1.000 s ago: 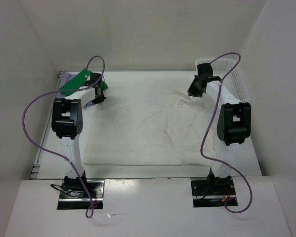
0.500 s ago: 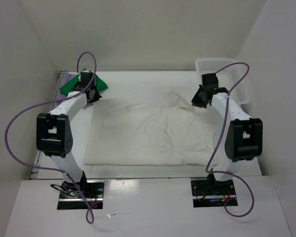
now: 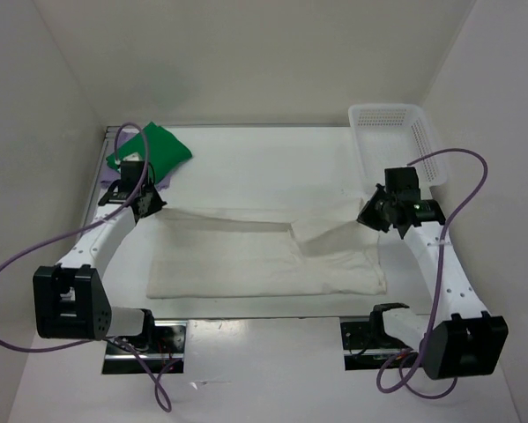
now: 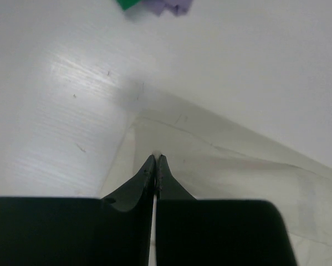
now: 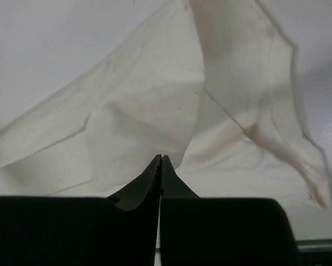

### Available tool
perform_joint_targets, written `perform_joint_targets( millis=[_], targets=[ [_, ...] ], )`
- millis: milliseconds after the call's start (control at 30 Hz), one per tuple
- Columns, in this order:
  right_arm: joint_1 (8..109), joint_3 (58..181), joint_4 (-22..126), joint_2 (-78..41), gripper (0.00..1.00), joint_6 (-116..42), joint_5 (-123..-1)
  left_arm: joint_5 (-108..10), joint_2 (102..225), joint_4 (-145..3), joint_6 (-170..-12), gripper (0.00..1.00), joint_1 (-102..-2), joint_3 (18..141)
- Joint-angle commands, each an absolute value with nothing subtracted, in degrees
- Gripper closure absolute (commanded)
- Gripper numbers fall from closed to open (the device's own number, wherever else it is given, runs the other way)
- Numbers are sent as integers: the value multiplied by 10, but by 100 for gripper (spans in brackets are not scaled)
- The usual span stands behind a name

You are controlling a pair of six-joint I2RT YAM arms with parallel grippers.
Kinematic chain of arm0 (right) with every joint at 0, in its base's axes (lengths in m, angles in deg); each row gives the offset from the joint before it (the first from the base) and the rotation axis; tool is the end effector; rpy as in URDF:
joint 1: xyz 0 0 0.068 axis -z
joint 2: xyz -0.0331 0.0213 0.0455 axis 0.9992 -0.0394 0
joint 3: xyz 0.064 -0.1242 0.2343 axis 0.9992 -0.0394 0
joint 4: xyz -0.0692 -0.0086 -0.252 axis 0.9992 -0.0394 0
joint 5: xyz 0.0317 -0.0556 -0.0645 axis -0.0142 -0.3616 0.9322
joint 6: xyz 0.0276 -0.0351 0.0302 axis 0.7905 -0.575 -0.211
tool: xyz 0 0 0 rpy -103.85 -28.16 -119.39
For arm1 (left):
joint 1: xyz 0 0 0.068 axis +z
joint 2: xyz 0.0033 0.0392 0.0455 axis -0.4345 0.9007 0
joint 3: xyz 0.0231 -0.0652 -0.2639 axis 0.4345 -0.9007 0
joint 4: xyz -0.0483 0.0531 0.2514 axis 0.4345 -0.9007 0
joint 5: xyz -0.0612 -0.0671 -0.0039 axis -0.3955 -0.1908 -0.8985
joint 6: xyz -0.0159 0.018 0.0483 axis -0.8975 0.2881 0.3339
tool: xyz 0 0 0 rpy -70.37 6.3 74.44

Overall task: Fold and stack the t-shirts
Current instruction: Fold the other side of the tshirt into a rectangle

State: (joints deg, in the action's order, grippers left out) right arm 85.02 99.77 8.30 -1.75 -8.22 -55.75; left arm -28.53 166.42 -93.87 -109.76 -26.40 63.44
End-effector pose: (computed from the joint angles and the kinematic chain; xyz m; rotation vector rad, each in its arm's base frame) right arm 0.2232 0.0115 0.2885 0.6969 2.4142 0.3080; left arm 0.2947 0.0041 0.2611 -0.6967 2.1918 -0.0386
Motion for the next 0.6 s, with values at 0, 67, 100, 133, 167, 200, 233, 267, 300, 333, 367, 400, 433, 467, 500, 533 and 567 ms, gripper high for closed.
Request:
perform_joint_targets(
  millis=[0, 67, 100, 133, 167, 200, 233, 267, 300, 333, 367, 400, 433, 467, 500, 533, 567],
  targets=[
    [852, 1000, -9, 24, 100, -78, -567, -293, 1621, -963, -1112, 100, -255, 613],
    [852, 1000, -54, 40, 100, -83, -560, -299, 1616, -976, -1112, 100, -255, 613],
    [852, 1000, -69, 50, 100, -83, -560, -306, 1616, -976, -1112, 100, -248, 613],
    [852, 1000, -83, 66, 100, -83, -545, -306, 1616, -981, -1112, 100, -248, 607],
    [852, 994, -108, 72, 100, -83, -537, -306, 1616, -981, -1112, 100, -248, 607],
    [839, 994, -114, 78, 100, -83, -525, -311, 1616, -987, -1112, 100, -248, 602],
    [831, 1003, -126, 86, 100, -76, -515, -311, 1609, -987, -1112, 100, -243, 602],
    [831, 1004, -142, 92, 100, -76, -514, -311, 1609, -994, -1112, 99, -243, 597],
    [823, 1004, -149, 92, 100, -76, -514, -311, 1603, -994, -1119, 96, -243, 597],
    [823, 1004, -149, 103, 100, -76, -507, -311, 1603, -1000, -1119, 93, -243, 597],
    [816, 1009, -156, 104, 96, -67, -507, -311, 1597, -1007, -1125, 89, -243, 597],
    [816, 1009, -156, 110, 93, -67, -501, -306, 1592, -1007, -1125, 83, -243, 597],
    [816, 1009, -161, 110, 91, -67, -501, -296, 1592, -1013, -1125, 83, -243, 597],
    [816, 1009, -161, 110, 89, -67, -501, -291, 1592, -1013, -1131, 83, -243, 597],
    [816, 1009, -166, 110, 87, -67, -501, -279, 1587, -1020, -1136, 83, -243, 602],
    [816, 1014, -166, 110, 85, -67, -501, -279, 1587, -1020, -1136, 78, -243, 602],
    [811, 1014, -173, 110, 82, -67, -501, -279, 1580, -1025, -1136, 70, -243, 602]
  ],
)
